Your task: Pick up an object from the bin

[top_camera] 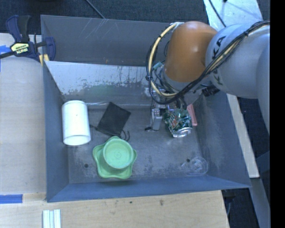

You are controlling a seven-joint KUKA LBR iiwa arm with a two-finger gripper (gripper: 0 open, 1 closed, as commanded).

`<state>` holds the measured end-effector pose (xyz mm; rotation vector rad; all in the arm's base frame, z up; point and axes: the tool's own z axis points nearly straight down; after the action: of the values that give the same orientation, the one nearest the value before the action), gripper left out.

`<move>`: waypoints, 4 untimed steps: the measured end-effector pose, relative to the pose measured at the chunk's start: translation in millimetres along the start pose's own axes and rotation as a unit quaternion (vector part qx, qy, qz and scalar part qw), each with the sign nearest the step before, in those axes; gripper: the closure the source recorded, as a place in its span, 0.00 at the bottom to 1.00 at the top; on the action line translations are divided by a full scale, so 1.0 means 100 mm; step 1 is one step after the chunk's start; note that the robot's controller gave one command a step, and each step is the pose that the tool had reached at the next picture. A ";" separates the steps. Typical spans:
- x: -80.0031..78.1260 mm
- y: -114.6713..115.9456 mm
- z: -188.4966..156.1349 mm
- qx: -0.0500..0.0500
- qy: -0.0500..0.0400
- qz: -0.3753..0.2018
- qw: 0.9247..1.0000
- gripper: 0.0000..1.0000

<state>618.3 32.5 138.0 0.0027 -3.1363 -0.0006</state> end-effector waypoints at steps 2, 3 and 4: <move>0.06 0.74 0.61 0.000 -0.006 0.030 1.000 0.00; -0.04 0.84 0.19 0.000 -0.003 0.020 1.000 0.00; 0.00 0.78 0.30 -0.001 -0.007 0.025 1.000 0.00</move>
Offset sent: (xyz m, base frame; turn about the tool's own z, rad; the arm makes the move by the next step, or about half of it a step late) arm -0.0094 0.0814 -0.0680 0.0617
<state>618.2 110.8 107.6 -0.0745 -3.1499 -0.0029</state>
